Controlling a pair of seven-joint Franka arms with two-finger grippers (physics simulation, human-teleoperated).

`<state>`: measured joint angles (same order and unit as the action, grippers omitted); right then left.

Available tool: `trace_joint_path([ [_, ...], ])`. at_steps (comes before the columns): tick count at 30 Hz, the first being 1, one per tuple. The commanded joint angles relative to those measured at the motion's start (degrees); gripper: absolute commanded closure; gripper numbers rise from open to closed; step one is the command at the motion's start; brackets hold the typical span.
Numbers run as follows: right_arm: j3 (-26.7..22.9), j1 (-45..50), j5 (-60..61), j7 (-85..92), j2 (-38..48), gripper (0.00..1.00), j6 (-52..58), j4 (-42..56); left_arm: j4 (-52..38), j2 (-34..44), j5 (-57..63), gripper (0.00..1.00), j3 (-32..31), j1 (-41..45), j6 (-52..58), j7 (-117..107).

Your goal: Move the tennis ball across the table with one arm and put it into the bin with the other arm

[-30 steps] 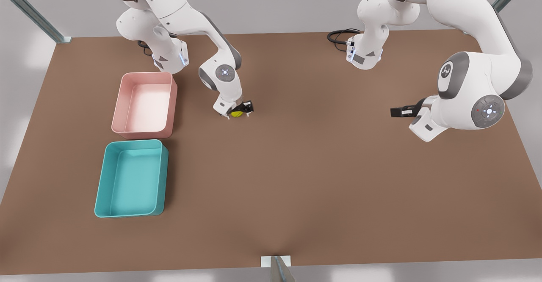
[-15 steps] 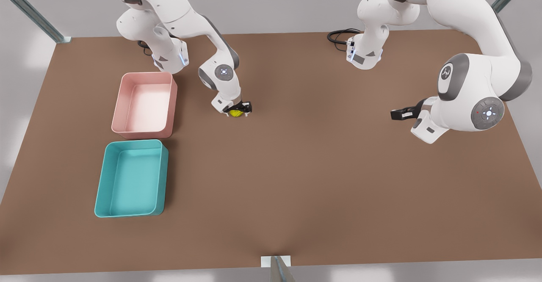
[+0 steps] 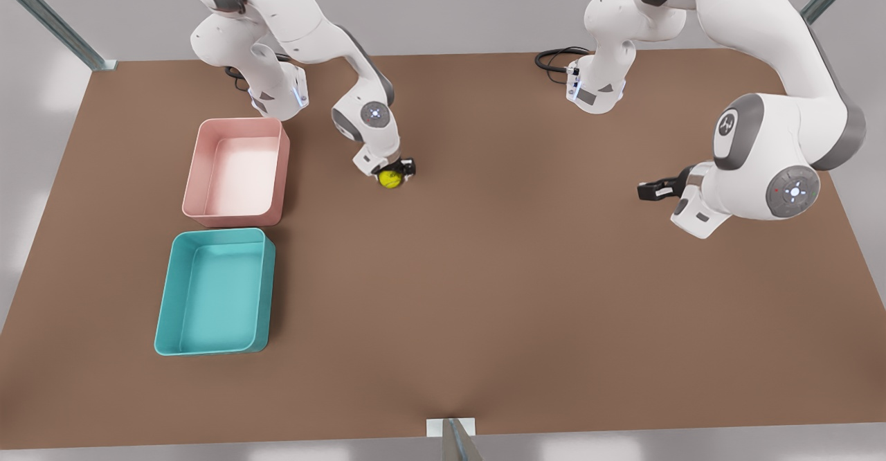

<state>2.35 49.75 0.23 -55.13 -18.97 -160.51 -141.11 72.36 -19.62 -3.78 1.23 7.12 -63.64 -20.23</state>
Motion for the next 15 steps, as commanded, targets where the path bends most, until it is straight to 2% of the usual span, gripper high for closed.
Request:
trace_joint_path([
  [1, 0.29, -0.01, 0.04, -3.23, -0.27, 0.00, -0.07, 0.04, -0.02, 0.02, 0.09, 0.00, 0.00, 0.00, -0.08, -1.83],
  [4, 0.29, -0.01, -0.05, -3.14, -0.45, 0.19, -0.07, 0.04, -0.11, 0.02, 0.09, 0.00, 0.00, -0.09, -0.08, -1.92],
  [7, 0.55, -0.27, -0.14, -2.88, -0.54, 0.28, 0.02, -0.04, -0.11, 0.02, 0.09, 0.00, 0.00, -0.09, -0.25, -1.92],
  [13, 0.55, -4.66, 0.04, -2.53, 3.41, 0.30, 0.37, 2.15, -0.02, -0.24, 0.09, 0.00, 0.00, -0.09, -0.34, -1.92],
  [15, 0.20, -10.20, -0.31, 3.00, 5.26, 0.30, 0.55, 4.88, -0.11, -0.24, 0.09, 0.00, 0.00, -0.09, -0.43, -1.92],
])
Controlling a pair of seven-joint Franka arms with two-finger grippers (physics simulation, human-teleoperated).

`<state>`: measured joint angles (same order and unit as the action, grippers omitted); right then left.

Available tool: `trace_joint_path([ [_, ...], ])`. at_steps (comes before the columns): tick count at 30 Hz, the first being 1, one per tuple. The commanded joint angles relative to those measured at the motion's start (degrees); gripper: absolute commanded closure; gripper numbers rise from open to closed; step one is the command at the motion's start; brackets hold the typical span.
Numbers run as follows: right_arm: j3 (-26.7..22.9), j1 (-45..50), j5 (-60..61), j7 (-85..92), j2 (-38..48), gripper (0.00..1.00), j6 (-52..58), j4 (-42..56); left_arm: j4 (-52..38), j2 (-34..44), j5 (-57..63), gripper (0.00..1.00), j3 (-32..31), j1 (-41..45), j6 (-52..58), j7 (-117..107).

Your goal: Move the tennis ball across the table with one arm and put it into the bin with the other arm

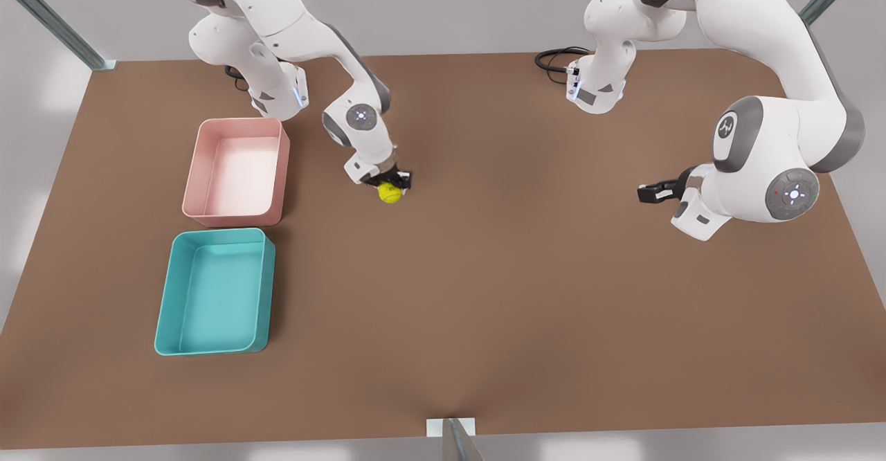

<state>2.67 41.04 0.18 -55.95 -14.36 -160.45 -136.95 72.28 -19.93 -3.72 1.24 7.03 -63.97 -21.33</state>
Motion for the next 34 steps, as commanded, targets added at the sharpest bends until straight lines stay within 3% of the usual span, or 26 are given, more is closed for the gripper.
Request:
trace_joint_path([
  [1, -0.39, -5.44, -0.26, 8.22, 0.74, 0.30, 0.57, 1.86, -0.04, 0.07, 0.03, 0.00, -0.01, 0.00, -0.11, -0.82],
  [2, -0.74, -9.03, -0.35, 12.87, 0.74, 0.30, 0.49, 2.82, -0.04, 0.07, 0.03, 0.00, 0.08, 0.00, -0.02, -0.82],
  [7, -11.89, -19.68, -0.44, 42.14, 0.82, 0.30, 0.75, 6.78, -0.12, 0.07, 0.03, 0.00, -0.01, 0.09, -0.02, -0.82],
  [11, -13.13, -26.62, -0.44, 55.68, 1.88, 0.30, 12.26, 15.22, -0.12, 0.07, 0.03, 0.00, -0.01, 0.09, -0.11, -0.82],
  [16, -17.17, -29.61, -0.35, 62.28, 0.47, 0.26, 16.74, 15.75, -0.12, 0.07, 0.03, 0.00, -0.01, 0.09, -0.28, -0.82],
  [17, -17.17, -29.70, -0.09, 62.11, -0.23, 0.00, 17.10, 15.57, -0.12, 0.07, -0.06, 0.00, -0.01, 0.09, -0.72, -0.82],
  [22, -16.56, -29.70, 0.09, 61.75, 0.03, 0.00, 21.92, 18.03, -0.12, 0.07, 0.03, 0.00, -0.01, 0.09, -0.90, -0.91],
  [24, -12.44, -29.88, -1.31, 62.02, 1.17, 0.00, 43.76, 28.73, -0.12, 0.07, 0.03, 0.00, -0.01, 0.09, -0.81, -0.91],
  [25, -6.30, -32.33, -8.94, 62.37, 1.70, 0.00, 58.45, 35.15, -0.12, 0.07, 0.03, 0.00, -0.01, 0.09, -0.81, -0.91],
  [27, -3.81, -32.78, -10.55, 63.77, 4.25, 0.00, 76.49, 47.19, -0.12, 0.07, 0.03, 0.00, -0.01, 0.09, -0.81, -0.82],
  [31, -5.57, -32.69, -7.30, 62.81, 12.69, 0.00, 77.74, 50.55, -0.12, 0.07, 0.03, 0.00, -0.01, 0.09, -0.81, -0.82],
  [34, -6.89, -33.48, -5.37, 60.52, 13.57, 0.00, 79.85, 50.73, -0.12, 0.07, -0.06, 0.00, -0.01, 0.09, -0.72, -0.82],
])
